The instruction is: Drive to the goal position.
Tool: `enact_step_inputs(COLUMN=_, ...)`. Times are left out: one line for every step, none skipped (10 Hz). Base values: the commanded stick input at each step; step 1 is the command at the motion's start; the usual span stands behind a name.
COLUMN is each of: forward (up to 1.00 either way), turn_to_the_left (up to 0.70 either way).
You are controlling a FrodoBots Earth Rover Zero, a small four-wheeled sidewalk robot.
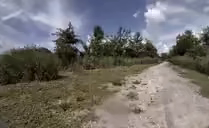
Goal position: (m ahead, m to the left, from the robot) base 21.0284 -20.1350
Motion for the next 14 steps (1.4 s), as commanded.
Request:
enact_step_inputs(forward=0.84, turn_to_the_left=-0.34)
enact_step_inputs(forward=0.84, turn_to_the_left=-0.34)
enact_step_inputs(forward=0.84, turn_to_the_left=-0.34)
enact_step_inputs(forward=0.85, turn_to_the_left=-0.34)
enact_step_inputs(forward=0.84, turn_to_the_left=-0.34)
enact_step_inputs(forward=0.84, turn_to_the_left=-0.34)
enact_step_inputs(forward=0.84, turn_to_the_left=-0.34)
enact_step_inputs(forward=0.84, turn_to_the_left=-0.34)
enact_step_inputs(forward=0.84, turn_to_the_left=-0.34)
enact_step_inputs(forward=0.84, turn_to_the_left=0.0)
enact_step_inputs(forward=0.84, turn_to_the_left=0.0)
enact_step_inputs(forward=0.84, turn_to_the_left=0.0)
enact_step_inputs(forward=0.84, turn_to_the_left=0.0)
enact_step_inputs(forward=0.84, turn_to_the_left=0.0)
